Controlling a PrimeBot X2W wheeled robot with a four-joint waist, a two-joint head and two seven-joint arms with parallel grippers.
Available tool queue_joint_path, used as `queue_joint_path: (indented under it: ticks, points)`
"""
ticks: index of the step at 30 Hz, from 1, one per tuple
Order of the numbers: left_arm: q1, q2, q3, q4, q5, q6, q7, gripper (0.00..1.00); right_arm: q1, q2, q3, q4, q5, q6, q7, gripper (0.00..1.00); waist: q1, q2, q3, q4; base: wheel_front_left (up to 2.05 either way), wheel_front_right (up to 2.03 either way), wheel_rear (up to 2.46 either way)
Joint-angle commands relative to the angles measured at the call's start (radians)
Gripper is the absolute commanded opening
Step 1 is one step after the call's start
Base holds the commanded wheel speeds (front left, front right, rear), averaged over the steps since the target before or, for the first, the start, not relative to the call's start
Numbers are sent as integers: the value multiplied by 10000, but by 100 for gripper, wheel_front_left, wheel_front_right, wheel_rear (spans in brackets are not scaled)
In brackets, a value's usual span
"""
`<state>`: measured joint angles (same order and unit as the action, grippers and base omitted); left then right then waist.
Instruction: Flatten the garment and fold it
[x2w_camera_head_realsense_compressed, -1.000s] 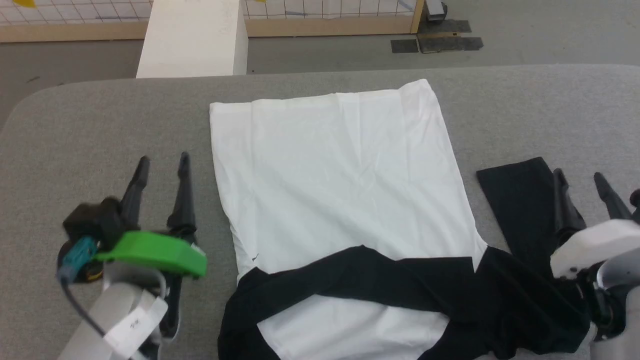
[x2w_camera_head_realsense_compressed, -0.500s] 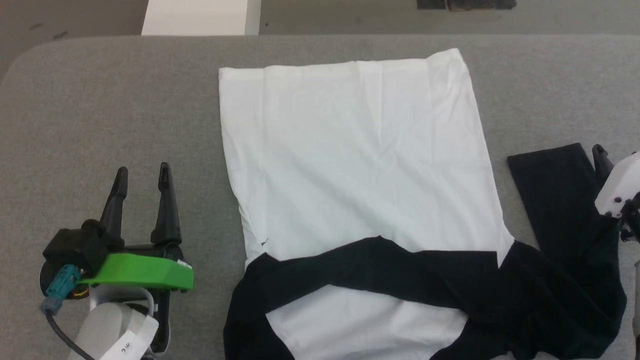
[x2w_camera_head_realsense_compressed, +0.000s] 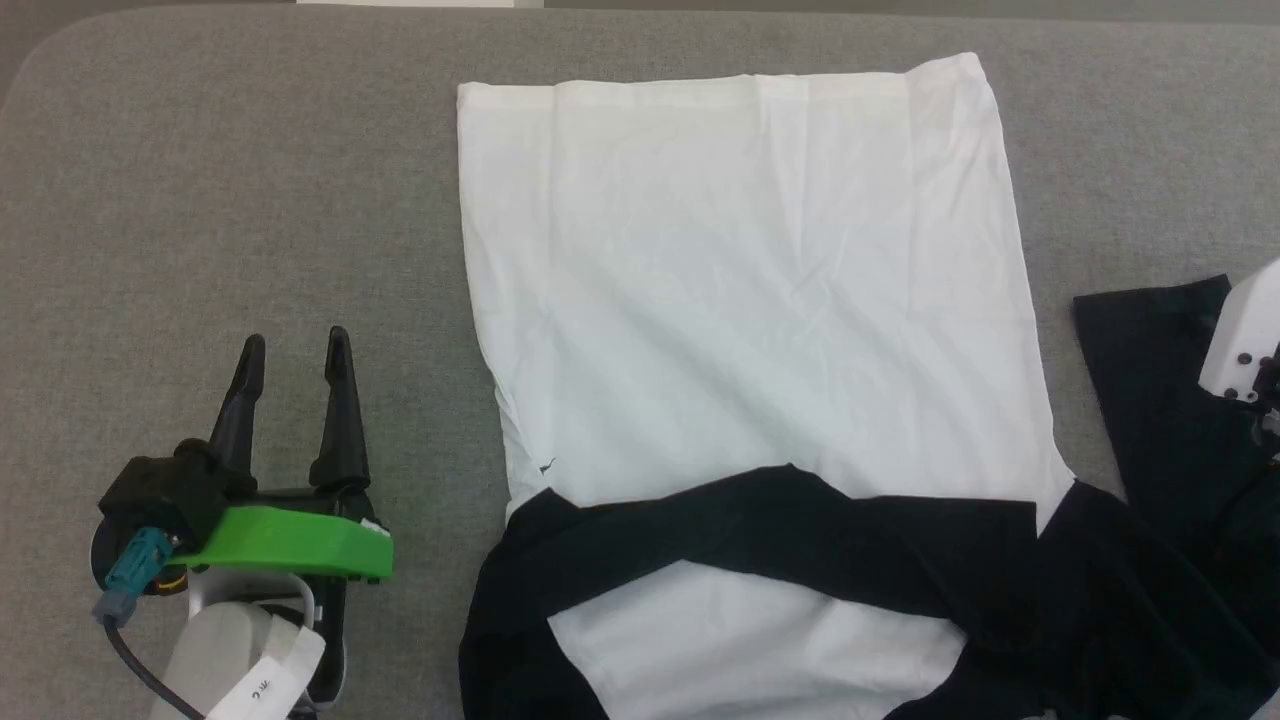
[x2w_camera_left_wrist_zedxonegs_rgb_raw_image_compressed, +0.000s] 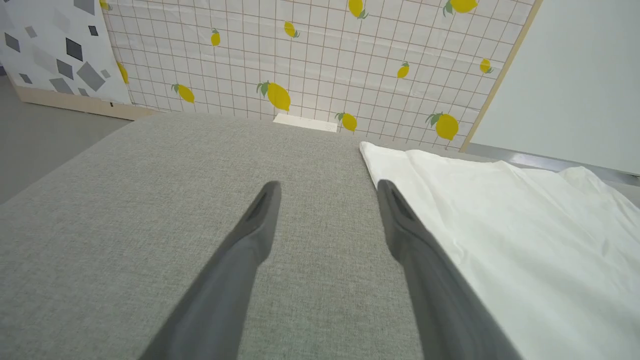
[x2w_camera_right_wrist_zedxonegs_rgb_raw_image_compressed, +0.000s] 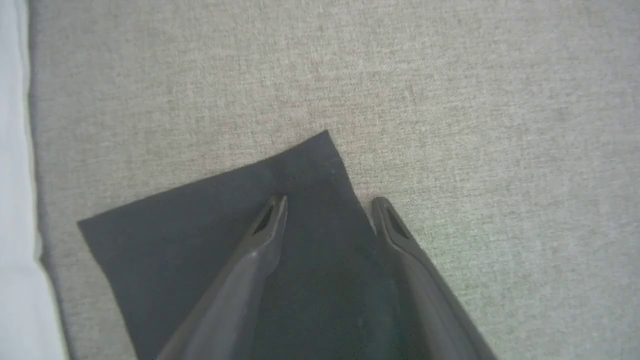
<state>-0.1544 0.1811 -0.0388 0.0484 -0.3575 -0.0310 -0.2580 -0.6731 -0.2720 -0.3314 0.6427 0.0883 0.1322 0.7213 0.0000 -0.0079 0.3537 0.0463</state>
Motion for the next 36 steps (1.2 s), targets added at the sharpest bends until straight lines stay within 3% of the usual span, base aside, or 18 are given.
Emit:
queue_joint_path:
  ticks: [1,6,13,18,24,30,36]
  points:
    - [-148,-107,83,20,97,-101,-37,100,331,163,98,234,40,-15,343,0,0,77,-26,10,0,0,0]
    - [-31,-277,283,166,252,-246,-37,100,574,51,-71,-455,135,-15,-417,0,0,77,-229,-29,0,0,0]
    - [364,-506,334,490,390,-428,-37,100,1592,30,-1304,-1889,-245,-15,-1797,0,0,77,-1001,-219,0,0,0]
    - [596,-589,389,616,445,-488,-37,100,2595,128,-2106,-3562,-745,-15,-1890,0,0,77,-1525,-400,0,0,0]
    - [849,-656,435,711,477,-546,-37,100,3855,749,-2675,-6156,-1102,-15,-1557,0,0,77,-2021,-541,0,0,0]
    - [1061,-714,497,692,532,-591,-38,100,5123,1513,-1832,-8933,-802,-15,-1180,0,0,77,-2304,-567,0,0,0]
    - [1188,-745,515,707,611,-620,-38,100,6231,1879,385,-11298,-586,-15,-806,0,0,77,-2406,-530,0,0,0]
